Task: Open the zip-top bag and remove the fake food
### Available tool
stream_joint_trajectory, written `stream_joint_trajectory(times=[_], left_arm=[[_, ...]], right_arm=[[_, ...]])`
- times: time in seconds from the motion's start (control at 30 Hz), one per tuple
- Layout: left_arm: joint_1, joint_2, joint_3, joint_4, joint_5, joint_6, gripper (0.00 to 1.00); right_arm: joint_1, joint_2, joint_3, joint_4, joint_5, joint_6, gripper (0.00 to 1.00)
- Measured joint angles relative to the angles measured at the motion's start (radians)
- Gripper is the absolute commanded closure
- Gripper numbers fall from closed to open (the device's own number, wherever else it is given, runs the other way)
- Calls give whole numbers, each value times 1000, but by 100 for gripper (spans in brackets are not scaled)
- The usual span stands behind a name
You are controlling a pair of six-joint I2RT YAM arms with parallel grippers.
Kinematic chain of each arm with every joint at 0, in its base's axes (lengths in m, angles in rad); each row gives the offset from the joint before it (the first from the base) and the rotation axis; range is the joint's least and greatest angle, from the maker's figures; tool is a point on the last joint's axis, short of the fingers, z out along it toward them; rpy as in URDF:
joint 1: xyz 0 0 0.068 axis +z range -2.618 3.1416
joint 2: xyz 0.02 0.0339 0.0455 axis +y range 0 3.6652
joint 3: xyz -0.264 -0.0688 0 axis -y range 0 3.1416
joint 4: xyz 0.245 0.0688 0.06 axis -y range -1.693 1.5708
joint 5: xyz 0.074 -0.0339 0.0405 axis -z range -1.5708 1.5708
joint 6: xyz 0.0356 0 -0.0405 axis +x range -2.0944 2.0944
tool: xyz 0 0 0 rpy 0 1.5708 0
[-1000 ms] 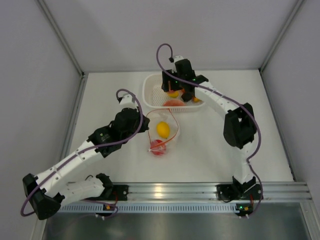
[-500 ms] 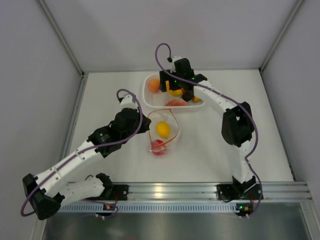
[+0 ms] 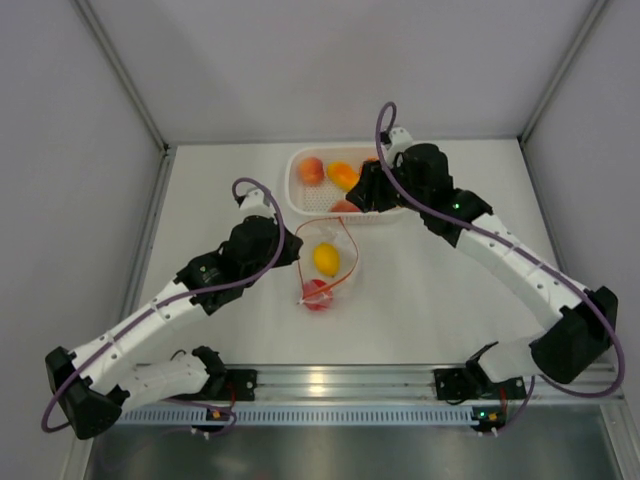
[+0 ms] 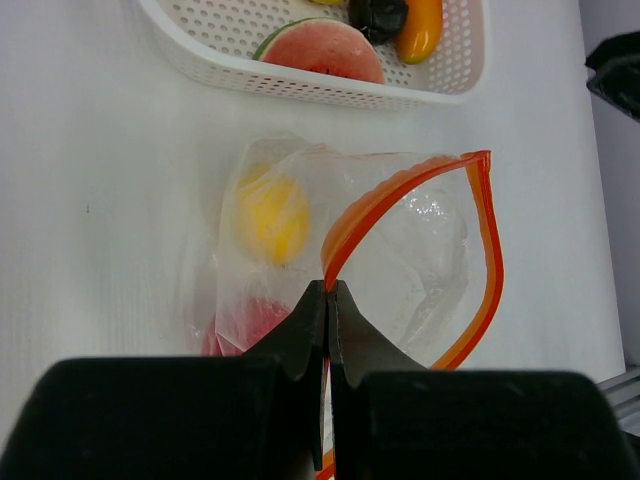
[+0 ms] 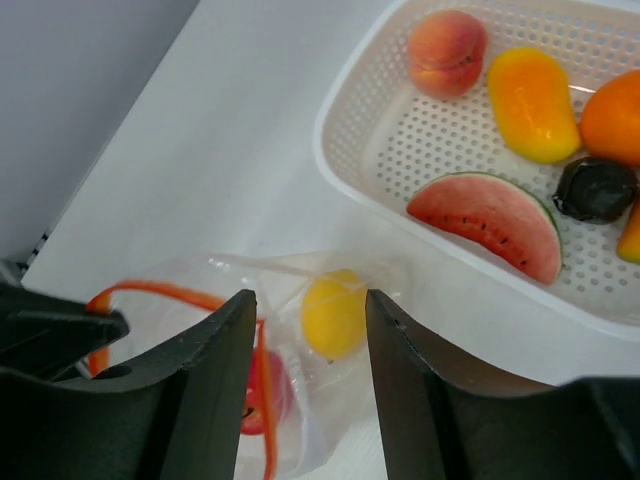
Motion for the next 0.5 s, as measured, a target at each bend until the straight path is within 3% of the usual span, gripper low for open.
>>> stream_joint_trajectory(times=[0.23, 0.5], left_arm=[[0, 9, 0, 0, 0, -19, 100], [0, 29, 6, -2, 16, -46, 100]], right_arm=[[159, -157, -149, 8, -2, 18, 53], [336, -106, -192, 18, 178, 122, 59]])
